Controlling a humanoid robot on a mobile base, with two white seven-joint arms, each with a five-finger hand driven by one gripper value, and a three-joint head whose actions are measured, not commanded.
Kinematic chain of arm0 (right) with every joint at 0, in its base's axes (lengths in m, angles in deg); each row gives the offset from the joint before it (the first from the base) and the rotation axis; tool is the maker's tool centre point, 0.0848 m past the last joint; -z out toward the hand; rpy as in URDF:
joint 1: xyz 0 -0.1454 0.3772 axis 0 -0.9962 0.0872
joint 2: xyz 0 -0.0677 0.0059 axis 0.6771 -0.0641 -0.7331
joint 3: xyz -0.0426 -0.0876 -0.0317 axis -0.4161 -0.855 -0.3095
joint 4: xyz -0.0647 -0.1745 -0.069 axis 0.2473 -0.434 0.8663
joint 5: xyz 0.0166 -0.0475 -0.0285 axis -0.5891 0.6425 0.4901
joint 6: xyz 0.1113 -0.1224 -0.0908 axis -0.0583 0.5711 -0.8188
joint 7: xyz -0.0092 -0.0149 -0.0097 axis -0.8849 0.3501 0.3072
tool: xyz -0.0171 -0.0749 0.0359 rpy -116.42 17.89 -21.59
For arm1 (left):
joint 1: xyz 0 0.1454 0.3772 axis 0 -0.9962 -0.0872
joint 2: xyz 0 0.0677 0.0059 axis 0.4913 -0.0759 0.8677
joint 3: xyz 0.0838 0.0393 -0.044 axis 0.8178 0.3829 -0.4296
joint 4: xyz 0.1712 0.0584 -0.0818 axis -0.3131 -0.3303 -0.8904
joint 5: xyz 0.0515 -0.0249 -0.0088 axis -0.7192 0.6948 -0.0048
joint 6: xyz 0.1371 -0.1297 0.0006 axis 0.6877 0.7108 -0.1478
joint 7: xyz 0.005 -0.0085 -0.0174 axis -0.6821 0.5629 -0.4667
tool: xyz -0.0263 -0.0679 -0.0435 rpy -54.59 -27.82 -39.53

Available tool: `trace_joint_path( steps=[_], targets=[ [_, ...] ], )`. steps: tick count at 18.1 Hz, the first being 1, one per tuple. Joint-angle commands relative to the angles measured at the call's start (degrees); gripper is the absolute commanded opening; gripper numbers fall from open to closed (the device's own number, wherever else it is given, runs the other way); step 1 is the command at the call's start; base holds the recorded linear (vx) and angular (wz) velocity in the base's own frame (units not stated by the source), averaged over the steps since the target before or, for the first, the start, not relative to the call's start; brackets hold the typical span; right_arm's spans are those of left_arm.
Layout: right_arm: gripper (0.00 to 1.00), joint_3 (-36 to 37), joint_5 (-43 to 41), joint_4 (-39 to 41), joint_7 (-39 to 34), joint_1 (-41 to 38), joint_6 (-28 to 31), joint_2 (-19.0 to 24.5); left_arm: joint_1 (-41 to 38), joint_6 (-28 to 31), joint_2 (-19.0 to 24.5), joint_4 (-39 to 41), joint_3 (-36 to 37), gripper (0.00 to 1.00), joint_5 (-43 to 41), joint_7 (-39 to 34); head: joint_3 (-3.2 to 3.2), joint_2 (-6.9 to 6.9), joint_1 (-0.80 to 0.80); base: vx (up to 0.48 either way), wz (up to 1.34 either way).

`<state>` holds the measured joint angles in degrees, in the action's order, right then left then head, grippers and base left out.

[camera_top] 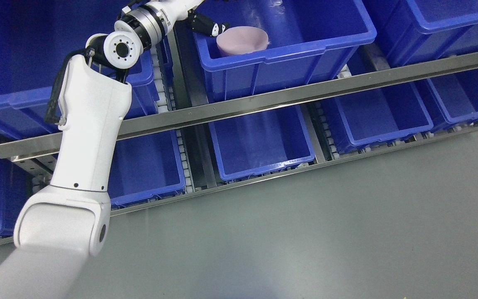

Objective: Stack pink IKEA bowls on left shelf middle
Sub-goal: 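Lower the stacked bowls into the middle upper blue bin and release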

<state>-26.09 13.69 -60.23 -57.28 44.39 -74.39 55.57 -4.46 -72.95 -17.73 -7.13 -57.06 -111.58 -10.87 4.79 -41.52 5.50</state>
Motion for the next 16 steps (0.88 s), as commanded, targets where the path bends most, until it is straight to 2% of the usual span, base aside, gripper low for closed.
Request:
trace_joint_path(
  steps=[1, 2, 3, 5, 6, 8, 10, 13, 16],
  targets=[
    [1.00, 0.53, 0.44, 0.00, 0.05, 0.00, 0.02, -1.00, 0.75, 0.10, -1.40, -0.57, -5.49, 0.74, 0.95, -3.50, 0.00, 0.00, 0.00, 0.000, 0.00],
    [1.00, 0.61, 0.44, 0.00, 0.05, 0.00, 0.02, -1.00, 1.01, 0.10, -1.40, -0.40, -6.47, 0.78, 2.95, -5.96, 0.00, 0.00, 0.00, 0.000, 0.00],
    [1.00, 0.62, 0.44, 0.00, -0.03, 0.00, 0.02, -1.00, 1.19, 0.10, -1.40, -0.22, -6.39, 0.82, 8.89, -10.24, 0.00, 0.00, 0.00, 0.000, 0.00],
    [1.00, 0.62, 0.44, 0.00, -0.03, 0.00, 0.02, -1.00, 1.02, 0.28, -1.40, -0.04, -6.48, 0.83, 23.20, -18.50, 0.00, 0.00, 0.00, 0.000, 0.00],
    [1.00, 0.62, 0.44, 0.00, -0.04, 0.00, 0.02, -1.00, 0.84, 0.71, -1.40, 0.39, -6.57, 0.84, 31.28, -25.25, 0.00, 0.00, 0.00, 0.000, 0.00],
    [1.00, 0.62, 0.44, 0.00, 0.05, 0.00, 0.02, -1.00, -1.43, 4.38, -1.40, 4.85, -6.39, 0.85, 40.91, -35.56, 0.00, 0.00, 0.00, 0.000, 0.00],
    [1.00, 0.53, 0.44, 0.00, 0.05, 0.00, 0.02, -1.00, -6.52, 9.92, -1.40, 11.96, -6.22, 0.90, 43.22, -36.21, 0.00, 0.00, 0.00, 0.000, 0.00],
    [1.00, 0.62, 0.44, 0.00, 0.05, 0.00, 0.02, -1.00, -12.15, 12.58, -1.40, 18.05, -5.08, 0.92, 43.23, -36.13, 0.00, 0.00, 0.00, 0.000, 0.00],
    [1.00, 0.62, 0.44, 0.00, 0.05, 0.00, 0.02, -1.00, -17.08, 14.16, -1.40, 23.07, -2.09, 0.99, 43.23, -36.21, 0.00, 0.00, 0.00, 0.000, 0.00]
  ],
)
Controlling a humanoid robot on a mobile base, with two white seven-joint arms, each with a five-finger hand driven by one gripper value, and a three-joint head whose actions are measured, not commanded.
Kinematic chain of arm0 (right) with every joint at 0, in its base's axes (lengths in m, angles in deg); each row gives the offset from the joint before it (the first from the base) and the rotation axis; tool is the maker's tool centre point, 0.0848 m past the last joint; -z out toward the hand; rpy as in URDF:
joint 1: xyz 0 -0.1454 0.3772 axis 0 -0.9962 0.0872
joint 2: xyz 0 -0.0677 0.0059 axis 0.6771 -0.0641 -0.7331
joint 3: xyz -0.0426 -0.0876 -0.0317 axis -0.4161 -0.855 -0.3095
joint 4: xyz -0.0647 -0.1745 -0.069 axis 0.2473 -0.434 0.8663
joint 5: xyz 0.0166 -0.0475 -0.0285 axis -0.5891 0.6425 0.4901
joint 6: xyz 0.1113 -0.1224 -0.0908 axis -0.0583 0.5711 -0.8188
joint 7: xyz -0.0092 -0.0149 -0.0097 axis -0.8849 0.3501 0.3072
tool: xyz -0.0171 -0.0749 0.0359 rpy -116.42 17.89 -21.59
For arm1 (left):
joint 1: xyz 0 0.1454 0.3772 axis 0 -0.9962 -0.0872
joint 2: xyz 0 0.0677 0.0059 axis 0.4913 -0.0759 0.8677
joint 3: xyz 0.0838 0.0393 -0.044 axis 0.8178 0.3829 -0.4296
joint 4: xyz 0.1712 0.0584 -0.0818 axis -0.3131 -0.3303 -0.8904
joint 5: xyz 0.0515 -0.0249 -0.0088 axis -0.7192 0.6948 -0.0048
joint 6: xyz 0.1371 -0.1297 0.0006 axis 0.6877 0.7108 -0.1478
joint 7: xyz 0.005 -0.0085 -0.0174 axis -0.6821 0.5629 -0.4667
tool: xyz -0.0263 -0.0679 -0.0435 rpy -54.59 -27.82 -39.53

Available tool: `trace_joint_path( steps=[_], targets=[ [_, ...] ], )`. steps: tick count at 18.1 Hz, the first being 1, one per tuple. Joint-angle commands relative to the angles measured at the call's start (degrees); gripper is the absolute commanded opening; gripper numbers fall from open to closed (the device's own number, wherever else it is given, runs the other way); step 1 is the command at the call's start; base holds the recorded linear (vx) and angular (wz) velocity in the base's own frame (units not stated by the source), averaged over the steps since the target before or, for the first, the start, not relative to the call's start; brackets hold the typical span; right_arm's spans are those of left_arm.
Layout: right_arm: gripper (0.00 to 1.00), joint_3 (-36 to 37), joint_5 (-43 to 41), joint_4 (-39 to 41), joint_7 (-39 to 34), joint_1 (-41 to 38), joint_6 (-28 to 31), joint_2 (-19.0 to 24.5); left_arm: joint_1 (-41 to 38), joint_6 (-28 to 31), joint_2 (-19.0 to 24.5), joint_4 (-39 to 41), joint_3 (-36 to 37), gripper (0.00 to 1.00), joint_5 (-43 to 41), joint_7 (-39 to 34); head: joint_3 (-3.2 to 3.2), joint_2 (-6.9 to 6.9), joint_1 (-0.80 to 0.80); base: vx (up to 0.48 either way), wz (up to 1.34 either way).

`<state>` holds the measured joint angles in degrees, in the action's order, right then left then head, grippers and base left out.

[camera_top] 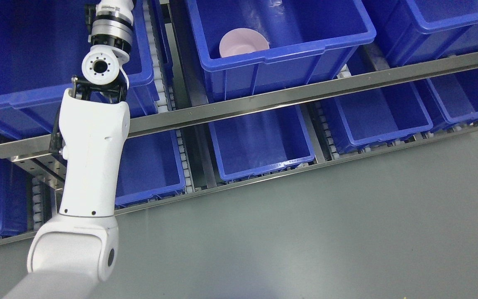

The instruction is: Stack pink IKEA bowls on left shelf middle

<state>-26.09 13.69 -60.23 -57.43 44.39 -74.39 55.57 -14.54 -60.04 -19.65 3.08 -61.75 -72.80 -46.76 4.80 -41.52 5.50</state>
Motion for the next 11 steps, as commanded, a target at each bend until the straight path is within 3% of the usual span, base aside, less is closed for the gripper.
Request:
trace_joint_path(
  steps=[1, 11],
  targets=[
    [1.00, 0.62, 0.44, 0.00, 0.20, 0.00, 0.02, -1.00, -7.61, 1.25, 0.53, 13.38, 2.60, 1.00, 4.44, -0.32, 0.00, 0.00, 0.00, 0.000, 0.00],
    [1.00, 0.62, 0.44, 0.00, 0.19, 0.00, 0.02, -1.00, -9.90, 1.25, 0.53, 14.97, 1.98, 1.00, 4.44, -0.32, 0.00, 0.00, 0.00, 0.000, 0.00]
  ],
)
